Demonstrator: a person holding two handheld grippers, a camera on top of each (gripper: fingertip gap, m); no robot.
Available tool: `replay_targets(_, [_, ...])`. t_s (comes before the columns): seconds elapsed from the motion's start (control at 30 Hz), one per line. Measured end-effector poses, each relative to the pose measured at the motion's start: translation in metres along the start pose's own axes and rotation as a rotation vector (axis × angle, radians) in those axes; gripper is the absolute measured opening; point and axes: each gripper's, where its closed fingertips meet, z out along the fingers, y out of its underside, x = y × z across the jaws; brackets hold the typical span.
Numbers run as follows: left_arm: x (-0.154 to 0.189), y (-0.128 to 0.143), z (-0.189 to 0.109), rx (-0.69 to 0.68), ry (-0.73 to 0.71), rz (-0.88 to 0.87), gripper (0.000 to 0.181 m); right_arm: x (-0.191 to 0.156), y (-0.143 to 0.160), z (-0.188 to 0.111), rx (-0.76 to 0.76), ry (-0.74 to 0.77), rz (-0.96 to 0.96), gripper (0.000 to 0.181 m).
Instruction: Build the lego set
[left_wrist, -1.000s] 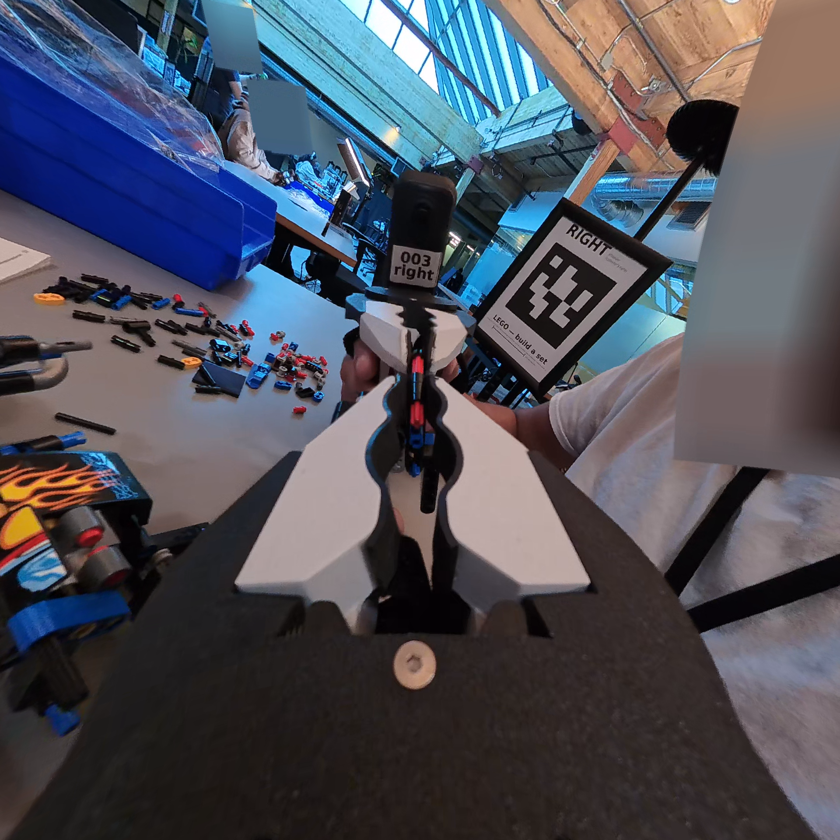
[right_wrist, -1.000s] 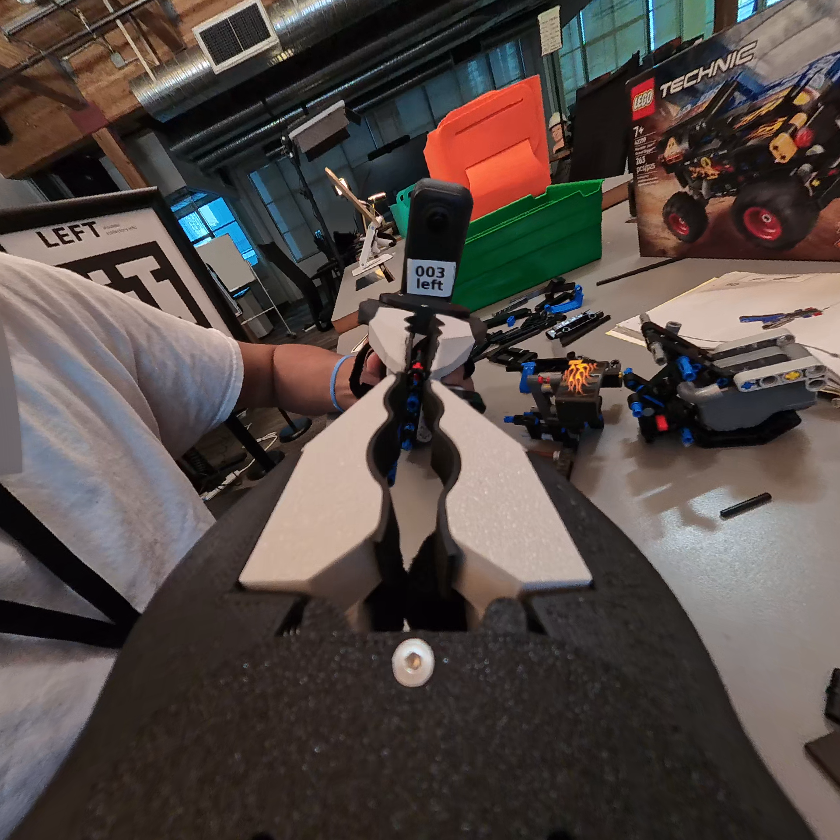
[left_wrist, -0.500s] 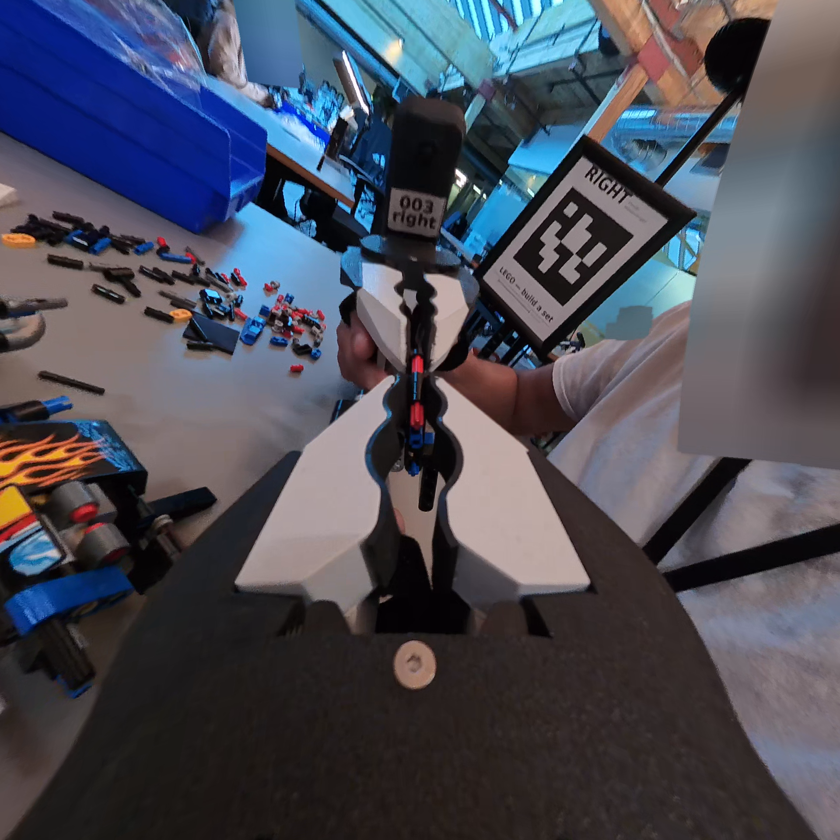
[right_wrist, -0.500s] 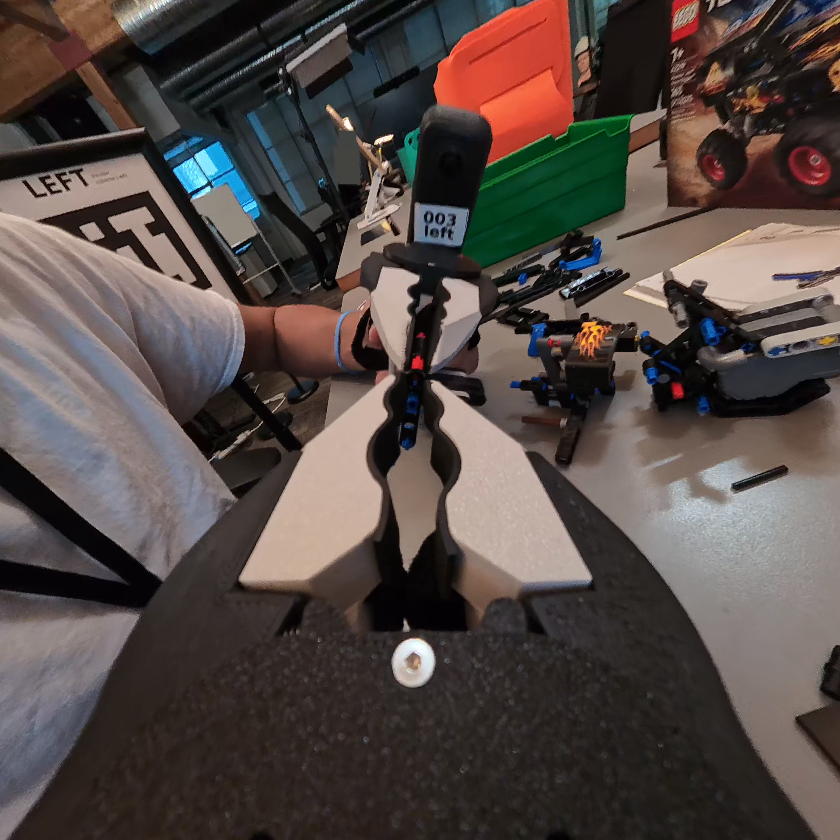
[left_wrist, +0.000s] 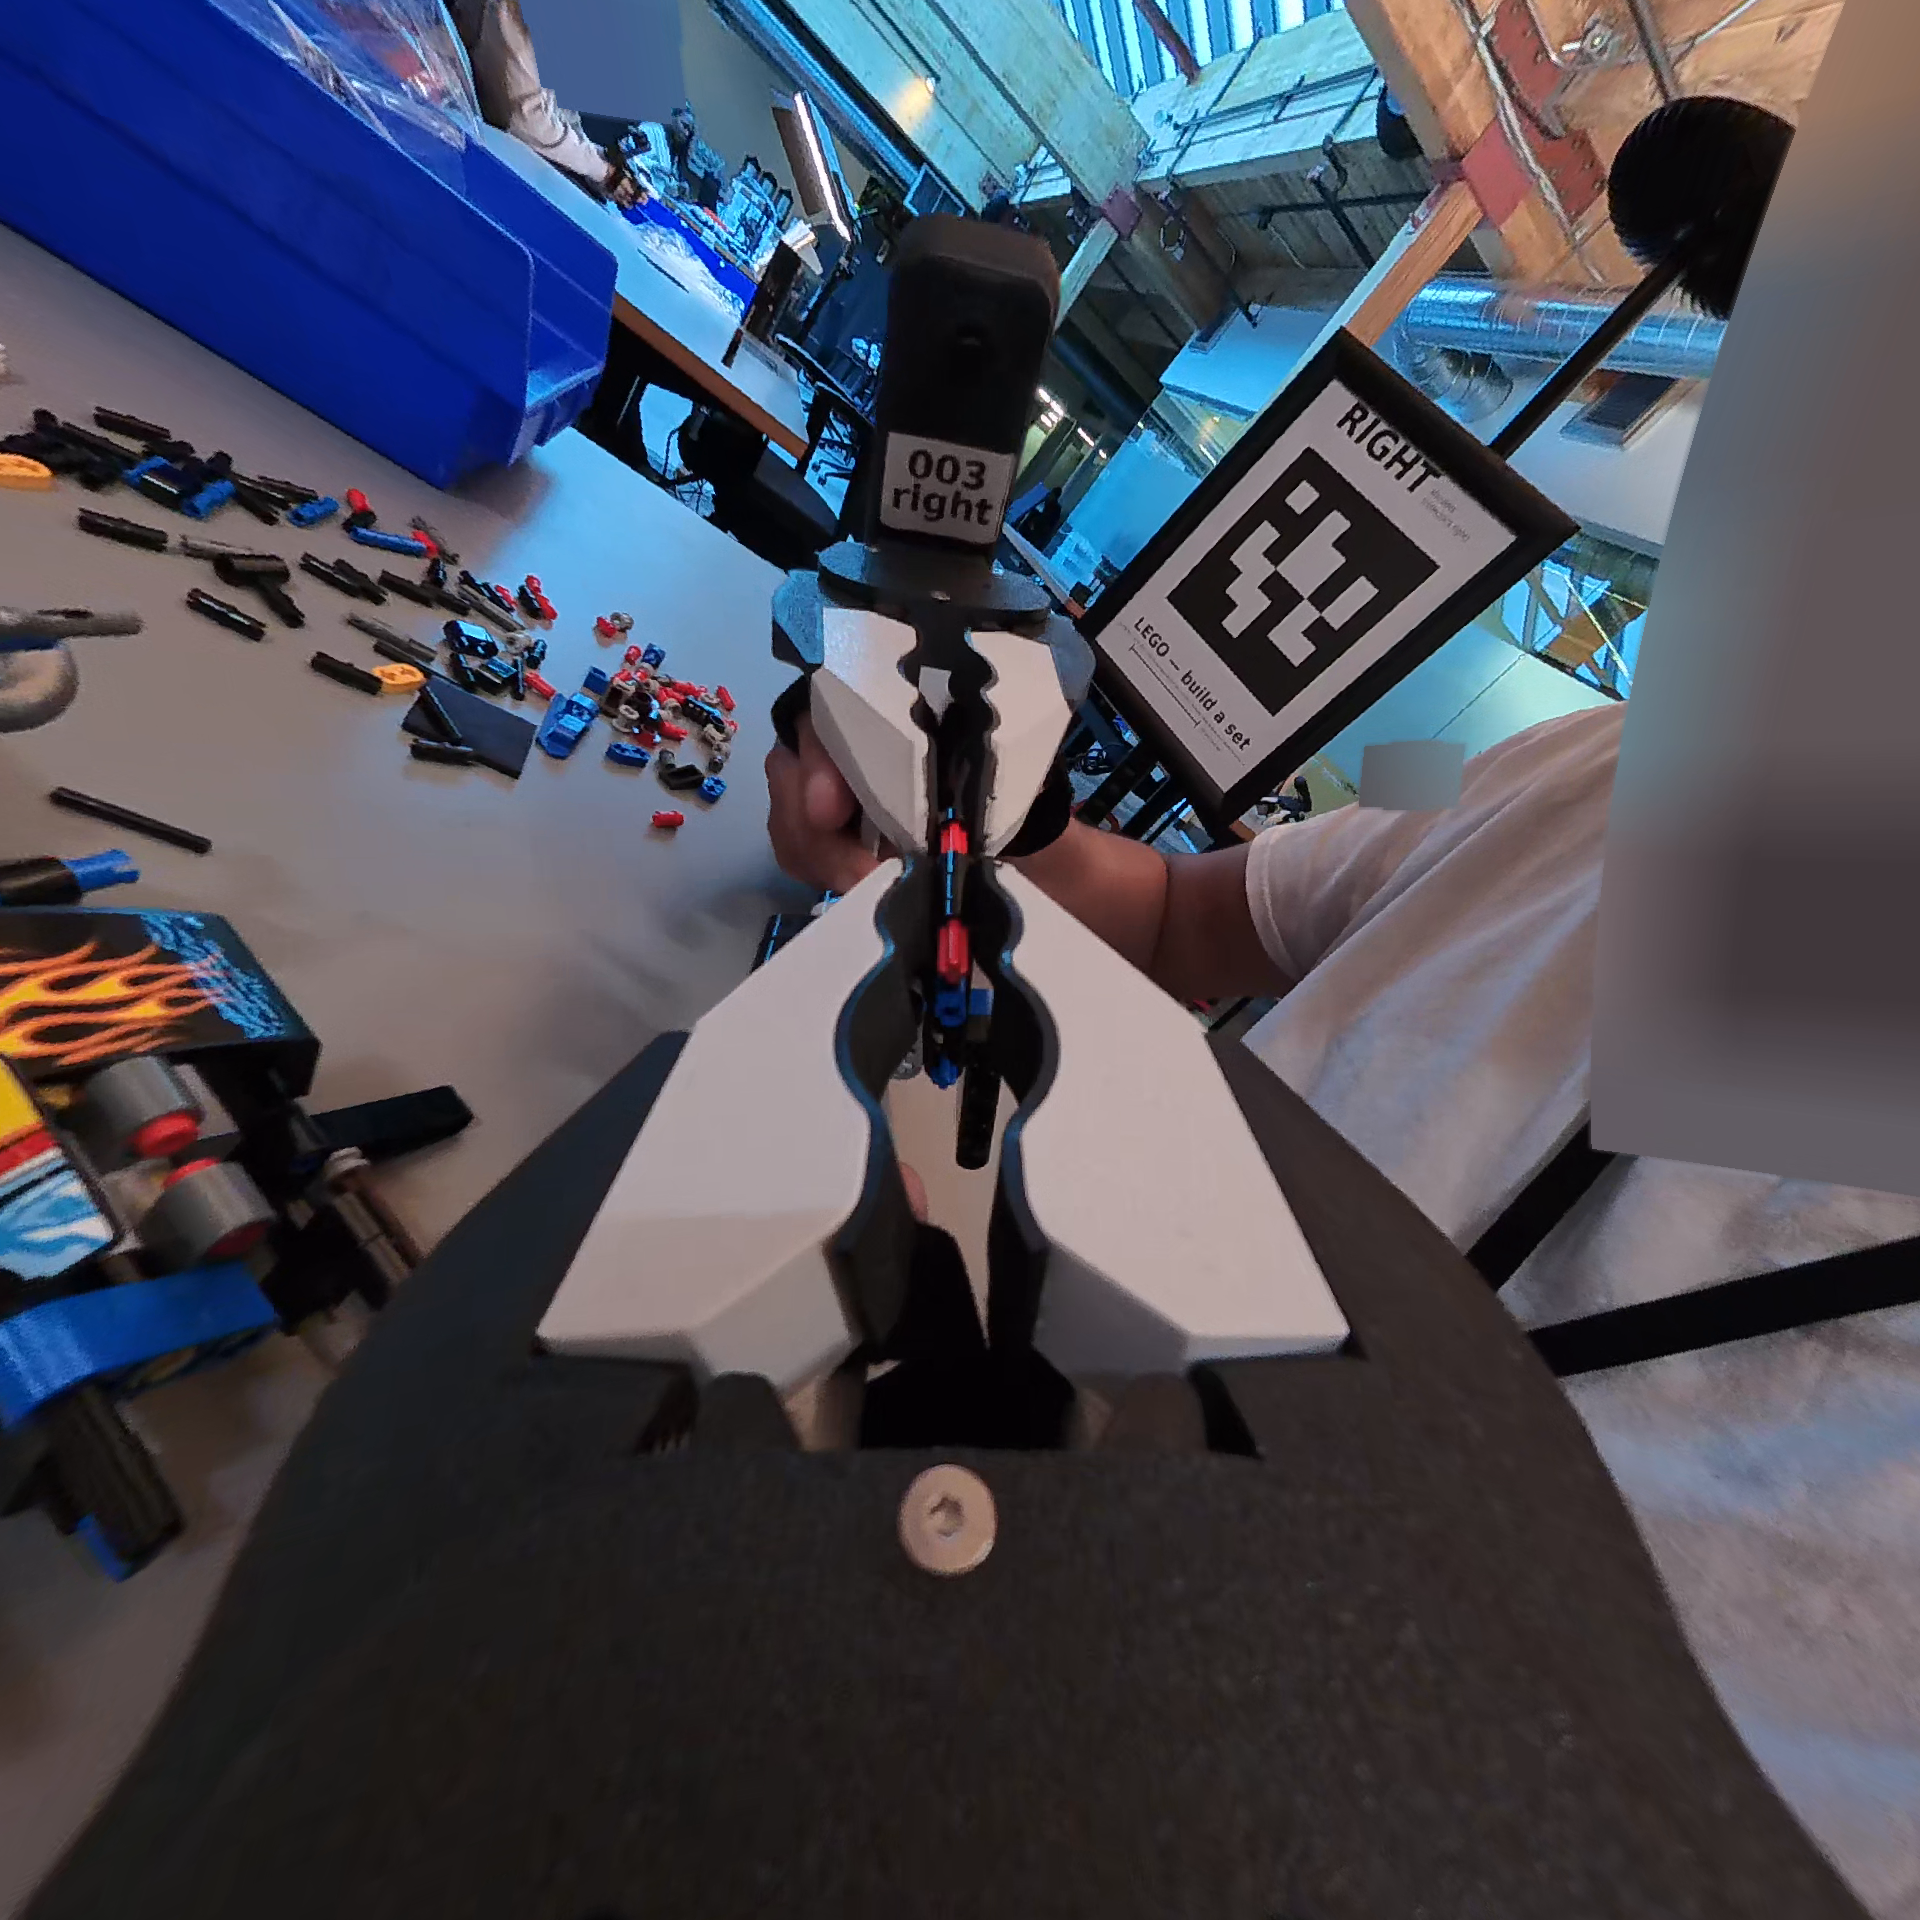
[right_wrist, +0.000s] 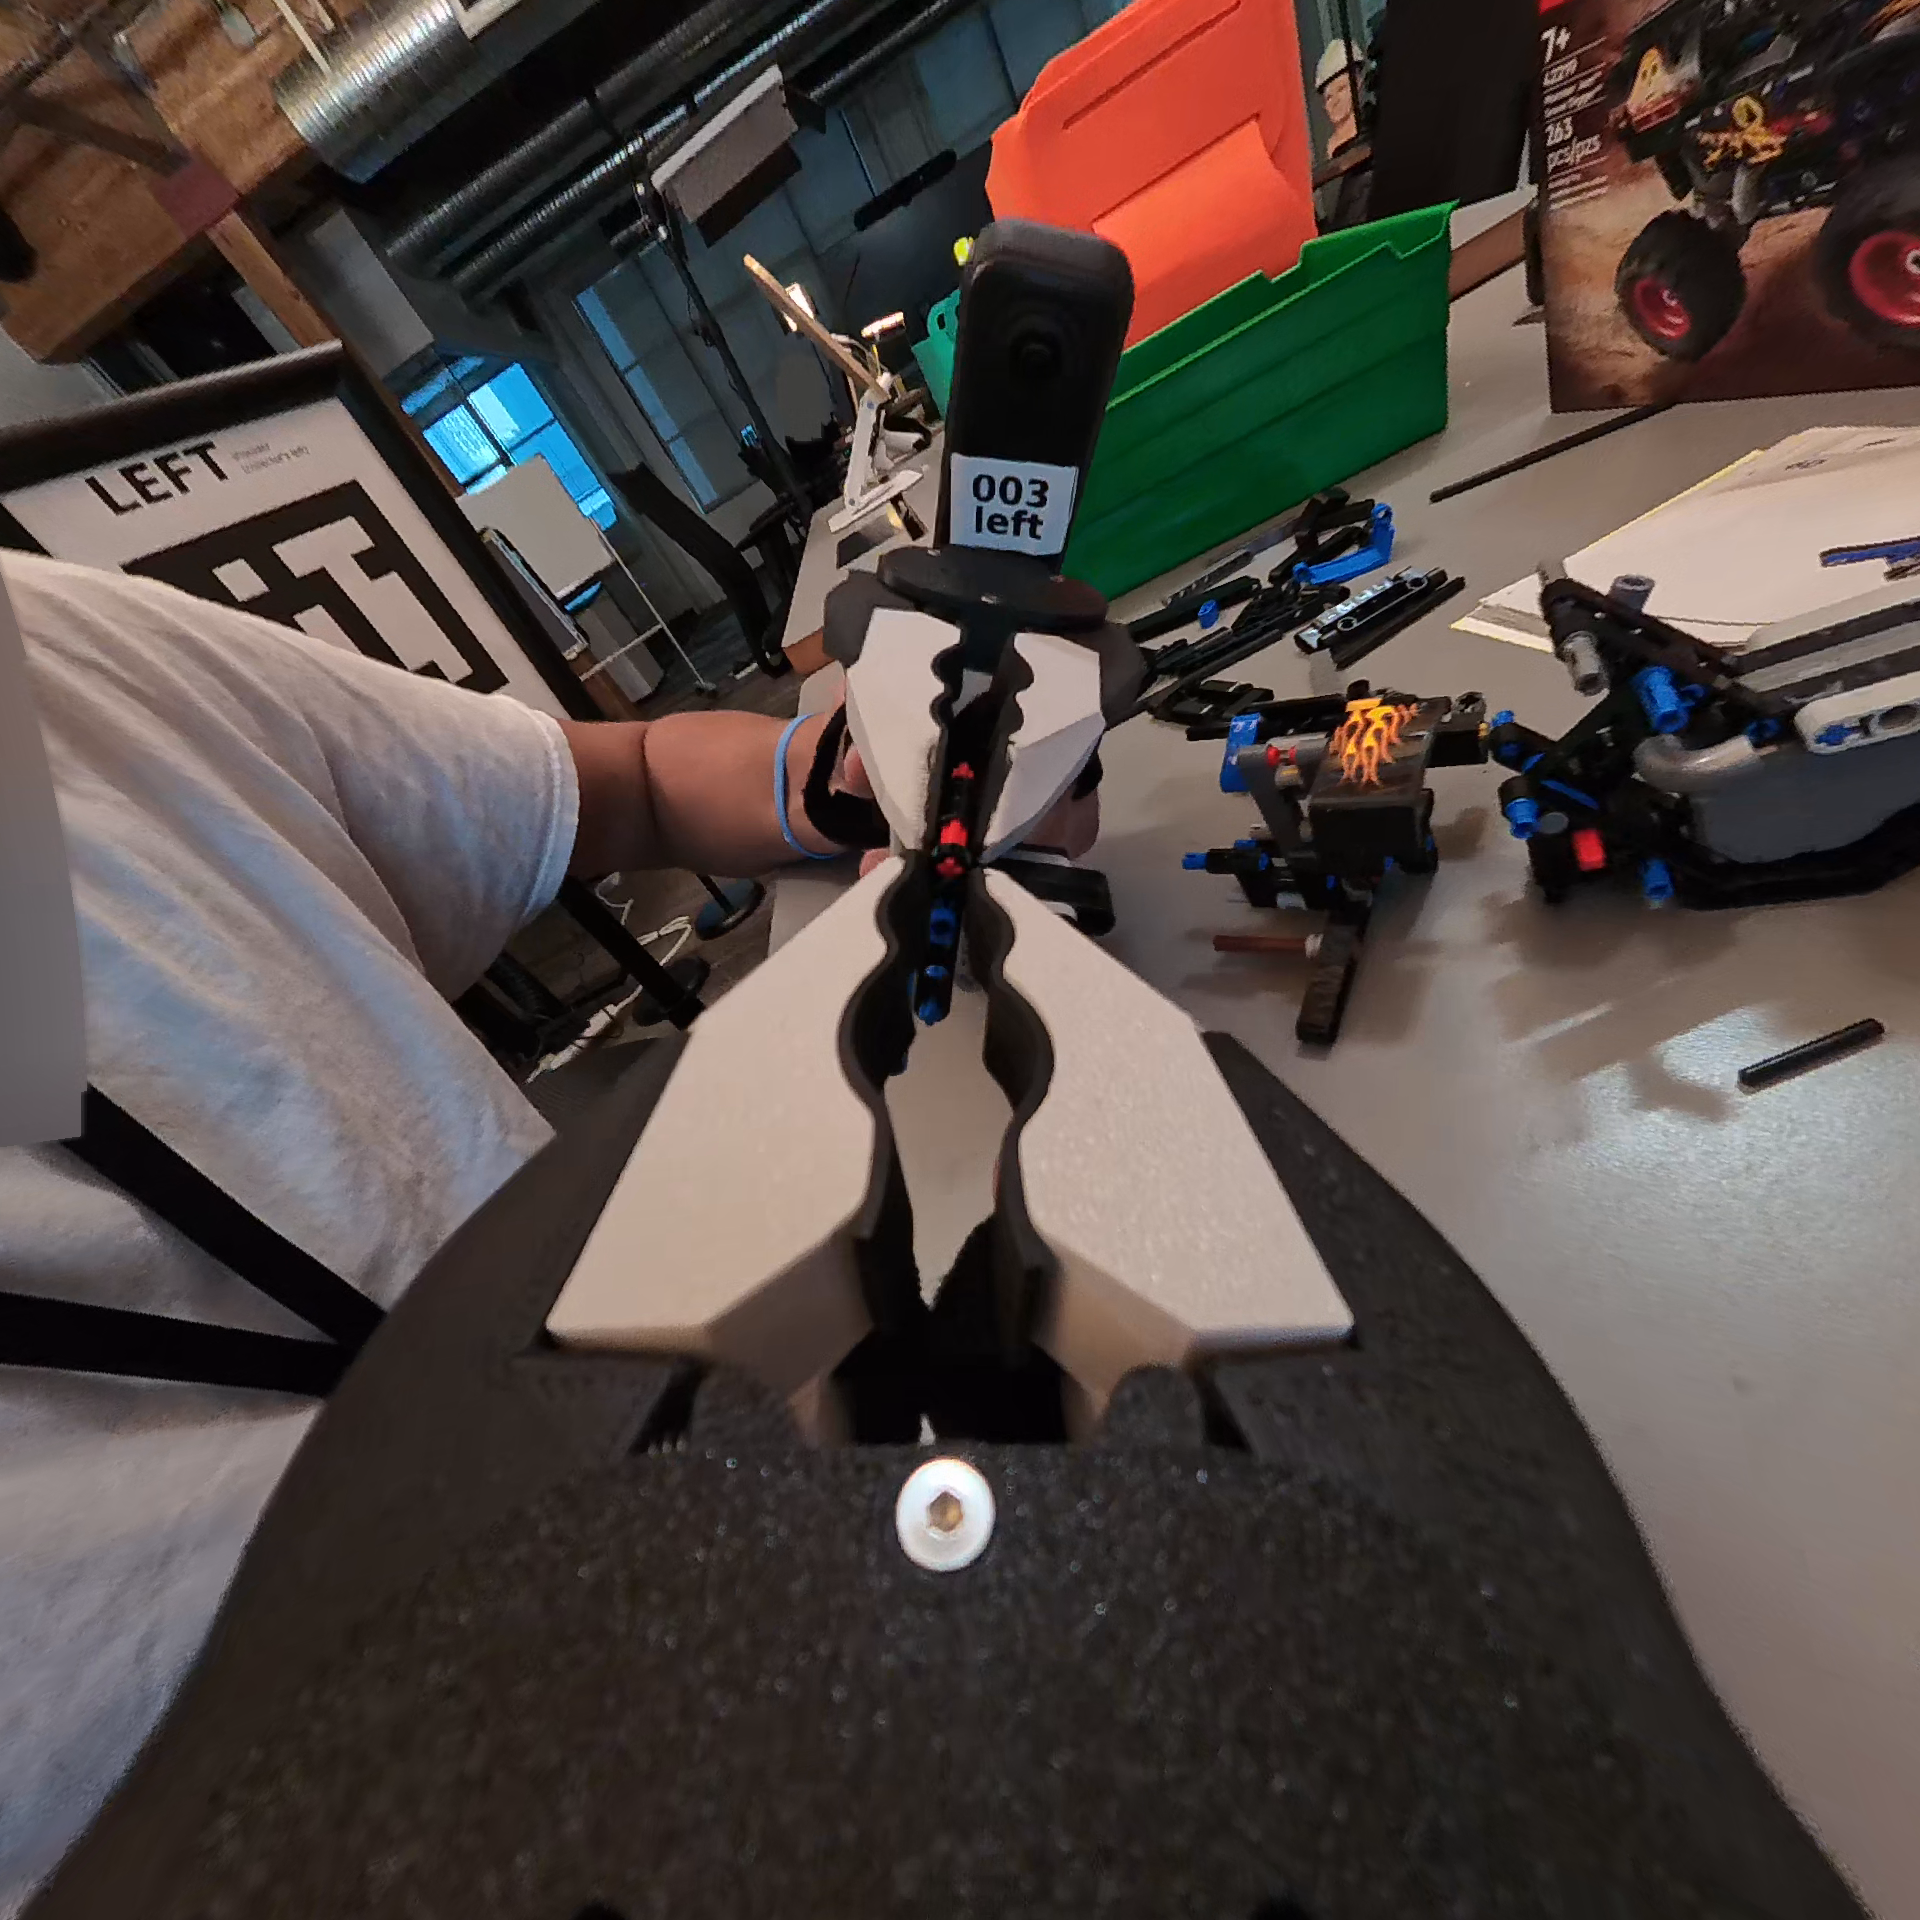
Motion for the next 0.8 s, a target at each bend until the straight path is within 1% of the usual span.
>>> replay_targets(0.07, [0.0,-0.001,0.0,0.004,-0.003,0.008,0.005,0.0,-0.001,0.0,0.003,-0.006,0.008,0.005])
replay_targets(0.13, [0.0,-0.004,-0.001,0.023,0.001,0.008,0.005,0.0,-0.004,0.001,0.022,-0.023,0.055,0.005])
replay_targets(0.2, [-0.001,-0.007,-0.002,0.047,0.007,-0.024,0.005,0.002,-0.007,0.001,0.047,-0.018,0.079,0.005])
replay_targets(0.27, [0.0,-0.009,-0.002,0.068,0.04,-0.06,0.005,0.001,-0.011,0.0,0.068,-0.002,0.04,0.008])
replay_targets(0.3, [0.0,-0.011,-0.002,0.084,0.043,-0.069,0.004,0.001,-0.012,-0.001,0.072,0.007,0.015,0.015])
replay_targets(0.33, [0.001,-0.013,-0.003,0.095,0.05,-0.071,0.004,0.001,-0.01,-0.002,0.053,0.016,-0.007,0.015])
replay_targets(0.4, [0.002,-0.015,-0.005,0.113,0.064,-0.076,0.004,0.003,-0.007,-0.003,0.03,0.039,-0.048,0.015])
replay_targets(0.57, [0.001,-0.01,0.0,0.089,0.054,-0.062,0.005,-0.001,-0.005,0.001,0.022,0.047,-0.098,0.009])
replay_targets(0.67, [0.002,-0.009,0.0,0.088,0.055,-0.055,0.005,-0.002,-0.004,0.001,0.012,0.042,-0.094,0.007])
replay_targets(0.8, [-0.001,-0.009,0.002,0.088,0.028,-0.04,0.005,0.002,-0.004,-0.001,0.014,0.04,-0.041,0.006])
